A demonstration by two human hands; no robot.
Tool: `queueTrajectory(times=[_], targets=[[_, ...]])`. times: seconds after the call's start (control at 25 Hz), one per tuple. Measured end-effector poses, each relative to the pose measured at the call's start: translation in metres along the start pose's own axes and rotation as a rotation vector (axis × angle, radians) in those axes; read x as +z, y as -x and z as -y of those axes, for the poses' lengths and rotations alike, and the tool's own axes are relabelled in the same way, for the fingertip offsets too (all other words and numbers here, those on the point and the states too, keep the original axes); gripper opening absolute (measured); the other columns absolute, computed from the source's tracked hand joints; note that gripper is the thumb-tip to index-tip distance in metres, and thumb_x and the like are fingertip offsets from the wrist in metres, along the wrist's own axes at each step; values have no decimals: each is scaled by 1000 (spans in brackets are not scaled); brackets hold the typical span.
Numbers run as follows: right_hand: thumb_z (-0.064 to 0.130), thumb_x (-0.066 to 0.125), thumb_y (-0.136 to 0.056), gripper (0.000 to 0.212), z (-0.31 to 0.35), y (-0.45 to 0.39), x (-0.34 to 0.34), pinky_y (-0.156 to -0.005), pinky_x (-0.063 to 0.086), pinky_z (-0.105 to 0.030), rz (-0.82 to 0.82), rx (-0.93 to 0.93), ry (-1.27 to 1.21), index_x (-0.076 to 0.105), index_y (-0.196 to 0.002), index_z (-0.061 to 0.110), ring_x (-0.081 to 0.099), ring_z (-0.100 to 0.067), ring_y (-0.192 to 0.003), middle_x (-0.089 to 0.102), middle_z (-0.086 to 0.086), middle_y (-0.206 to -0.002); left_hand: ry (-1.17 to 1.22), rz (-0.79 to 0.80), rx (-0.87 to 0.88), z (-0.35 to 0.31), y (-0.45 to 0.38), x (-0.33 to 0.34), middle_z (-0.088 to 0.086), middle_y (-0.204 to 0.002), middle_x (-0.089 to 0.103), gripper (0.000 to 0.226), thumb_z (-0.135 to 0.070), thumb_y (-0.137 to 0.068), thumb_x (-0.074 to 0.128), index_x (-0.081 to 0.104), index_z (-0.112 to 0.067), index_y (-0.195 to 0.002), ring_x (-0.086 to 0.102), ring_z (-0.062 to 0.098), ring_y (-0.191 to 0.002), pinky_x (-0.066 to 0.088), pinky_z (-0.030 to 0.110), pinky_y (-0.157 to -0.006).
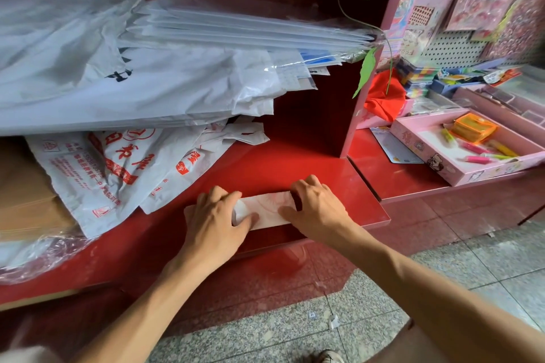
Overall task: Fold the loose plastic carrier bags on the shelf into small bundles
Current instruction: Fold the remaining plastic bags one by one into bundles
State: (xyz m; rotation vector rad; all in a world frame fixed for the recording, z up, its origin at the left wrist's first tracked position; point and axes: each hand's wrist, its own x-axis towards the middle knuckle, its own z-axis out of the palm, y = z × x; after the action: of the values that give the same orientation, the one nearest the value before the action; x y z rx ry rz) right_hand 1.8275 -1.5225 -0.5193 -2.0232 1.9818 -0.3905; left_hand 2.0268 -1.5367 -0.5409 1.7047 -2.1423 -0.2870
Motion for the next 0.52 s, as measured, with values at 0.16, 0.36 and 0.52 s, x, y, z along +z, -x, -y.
queueTrajectory(times=[0.16, 0.36, 0.52], targets=[[30, 62, -88, 13, 6, -5, -3, -70, 44, -33, 49, -72, -107, 59, -92, 17, 53, -20, -88, 54, -1, -96, 86, 45, -4, 2, -2, -9, -19, -110, 50, 31, -52, -81, 70, 58, -35, -104, 49, 14, -107, 36, 35, -91], [2, 75, -77, 23, 23, -2, -22, -55, 35, -26, 135, -134, -837, 57, -82, 17, 47, -15, -60, 59, -2, -64, 804, 90, -189, 5, 5, -47, -4, -96, 70, 36, -13, -80, 77, 63, -31, -107, 65, 7, -86, 48, 14, -69], [-6, 70, -81, 19, 94, 1, -30, -51, 36, -17, 175, -214, -987, 63, -85, 11, 50, -7, -50, 62, 4, -58, 779, -83, -158, 36, 50, -119, -1, -88, 75, 20, -19, -78, 79, 72, -30, -93, 70, 16, -84, 53, 31, -79]])
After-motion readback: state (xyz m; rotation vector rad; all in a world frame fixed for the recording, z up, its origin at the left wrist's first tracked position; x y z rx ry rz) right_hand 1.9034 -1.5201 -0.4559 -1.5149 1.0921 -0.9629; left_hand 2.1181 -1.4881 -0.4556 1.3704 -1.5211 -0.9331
